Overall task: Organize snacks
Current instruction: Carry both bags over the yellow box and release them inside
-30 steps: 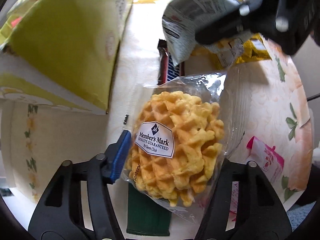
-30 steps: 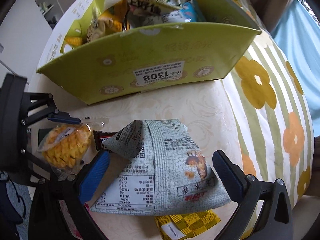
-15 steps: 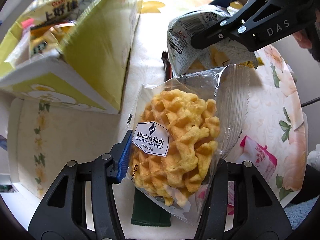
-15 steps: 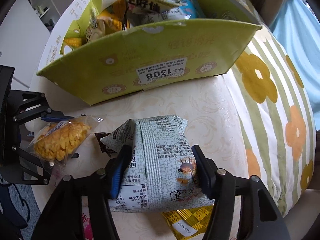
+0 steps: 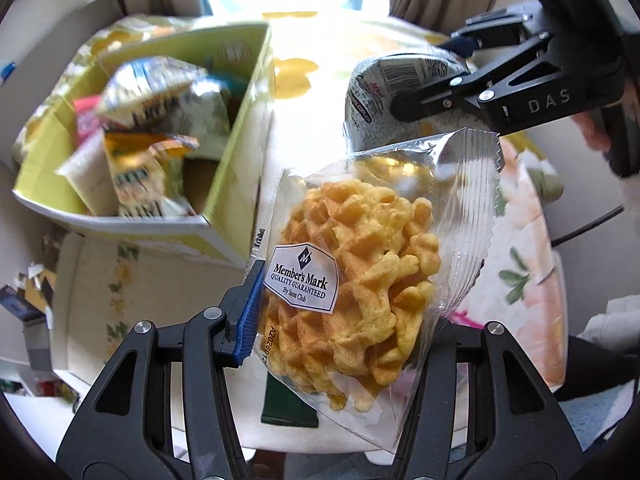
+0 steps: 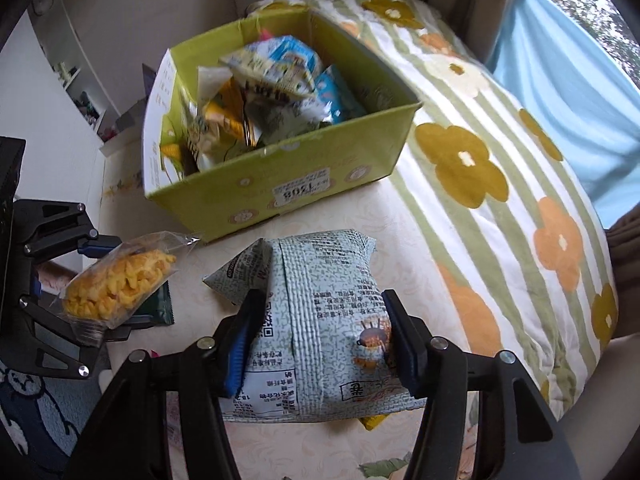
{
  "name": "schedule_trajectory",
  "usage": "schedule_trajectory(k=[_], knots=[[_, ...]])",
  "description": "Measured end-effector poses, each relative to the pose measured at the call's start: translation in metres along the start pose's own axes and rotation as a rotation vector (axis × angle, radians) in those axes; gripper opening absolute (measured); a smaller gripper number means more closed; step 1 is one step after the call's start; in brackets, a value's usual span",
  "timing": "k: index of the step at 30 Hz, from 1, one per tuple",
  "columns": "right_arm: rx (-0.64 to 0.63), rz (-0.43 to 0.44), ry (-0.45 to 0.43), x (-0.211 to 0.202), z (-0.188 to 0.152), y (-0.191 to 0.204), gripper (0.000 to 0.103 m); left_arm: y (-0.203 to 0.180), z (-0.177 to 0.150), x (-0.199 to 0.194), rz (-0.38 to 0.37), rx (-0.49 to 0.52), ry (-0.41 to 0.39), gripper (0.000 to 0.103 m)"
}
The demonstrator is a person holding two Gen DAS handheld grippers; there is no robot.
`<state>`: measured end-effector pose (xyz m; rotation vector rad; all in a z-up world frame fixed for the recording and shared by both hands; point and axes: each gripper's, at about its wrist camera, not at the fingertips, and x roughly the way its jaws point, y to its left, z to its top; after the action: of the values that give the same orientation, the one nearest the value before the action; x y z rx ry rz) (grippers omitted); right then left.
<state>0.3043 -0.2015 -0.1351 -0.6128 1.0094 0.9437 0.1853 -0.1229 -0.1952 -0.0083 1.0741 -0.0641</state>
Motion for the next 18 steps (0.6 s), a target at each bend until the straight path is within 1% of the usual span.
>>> schedule_trajectory(k=[4, 8, 14, 18], knots=[[0.016, -0.031, -0.079, -0.030, 0.009, 0.005, 0.054, 0.009, 0.012, -0.033, 0.017, 0.001, -0.071, 0.047], [0.032, -0.061, -0.148, -0.052, 0.026, 0.013, 0.054, 0.027, 0.041, -0.055, 0.032, 0.003, -0.129, 0.047], [0.099, -0.087, -0.196, -0.057, 0.053, 0.024, 0.054, 0.074, 0.065, -0.070, 0.037, 0.010, -0.182, 0.047], [0.167, -0.112, -0.202, -0.051, 0.074, 0.030, 0.054, 0.114, 0.081, -0.070, 0.022, 0.035, -0.197, 0.047]])
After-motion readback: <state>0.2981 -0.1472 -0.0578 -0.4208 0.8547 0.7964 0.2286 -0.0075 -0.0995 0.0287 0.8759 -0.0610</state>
